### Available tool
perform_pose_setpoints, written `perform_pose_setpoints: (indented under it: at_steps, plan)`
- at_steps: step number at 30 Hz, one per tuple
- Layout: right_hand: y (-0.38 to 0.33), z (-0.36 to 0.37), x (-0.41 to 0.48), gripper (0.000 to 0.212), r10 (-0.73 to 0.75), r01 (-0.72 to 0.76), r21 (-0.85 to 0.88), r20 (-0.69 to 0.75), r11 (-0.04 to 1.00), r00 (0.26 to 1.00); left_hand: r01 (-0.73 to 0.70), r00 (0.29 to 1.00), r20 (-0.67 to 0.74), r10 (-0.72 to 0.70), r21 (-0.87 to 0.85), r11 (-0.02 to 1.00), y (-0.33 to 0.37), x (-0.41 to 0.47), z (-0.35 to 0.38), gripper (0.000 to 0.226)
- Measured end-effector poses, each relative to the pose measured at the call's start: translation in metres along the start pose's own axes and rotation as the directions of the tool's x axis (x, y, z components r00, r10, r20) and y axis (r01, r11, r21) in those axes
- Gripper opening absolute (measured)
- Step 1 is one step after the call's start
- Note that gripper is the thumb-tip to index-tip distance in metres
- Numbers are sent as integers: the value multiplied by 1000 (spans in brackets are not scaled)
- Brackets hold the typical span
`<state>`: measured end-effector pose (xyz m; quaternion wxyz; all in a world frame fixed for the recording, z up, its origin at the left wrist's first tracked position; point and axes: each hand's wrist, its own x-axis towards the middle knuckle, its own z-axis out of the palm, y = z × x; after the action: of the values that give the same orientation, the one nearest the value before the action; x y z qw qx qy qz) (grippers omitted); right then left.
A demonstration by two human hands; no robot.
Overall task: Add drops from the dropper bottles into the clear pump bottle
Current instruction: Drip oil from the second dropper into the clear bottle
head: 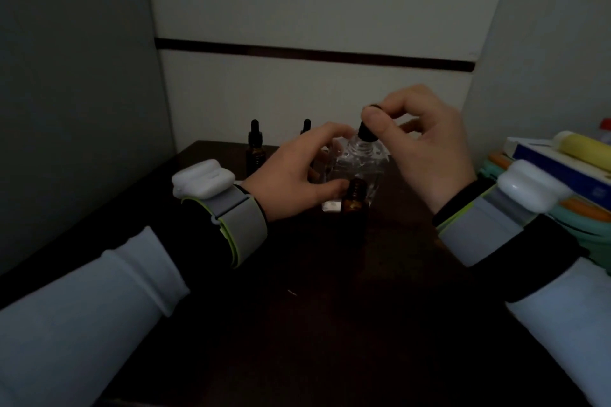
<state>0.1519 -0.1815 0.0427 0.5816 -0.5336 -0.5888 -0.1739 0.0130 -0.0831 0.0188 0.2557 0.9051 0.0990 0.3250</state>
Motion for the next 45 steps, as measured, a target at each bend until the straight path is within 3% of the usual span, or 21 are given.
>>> perform_pose_setpoints:
  at_steps: [33,41,45]
  plan:
    - [2,-2,0,12,8,-8,3,28,1000,1000,3,1000,-2,-3,1,1000,1,-1,1,57]
    - [-13,-13,9,4,22,12,190,-174,982,984,16,1000,9,-16,15,1000,-2,0,0,56]
    - [-17,-16,9,8,20,9,204,-138,979,990,5,1000,1,-5,10,1000,-2,0,0,55]
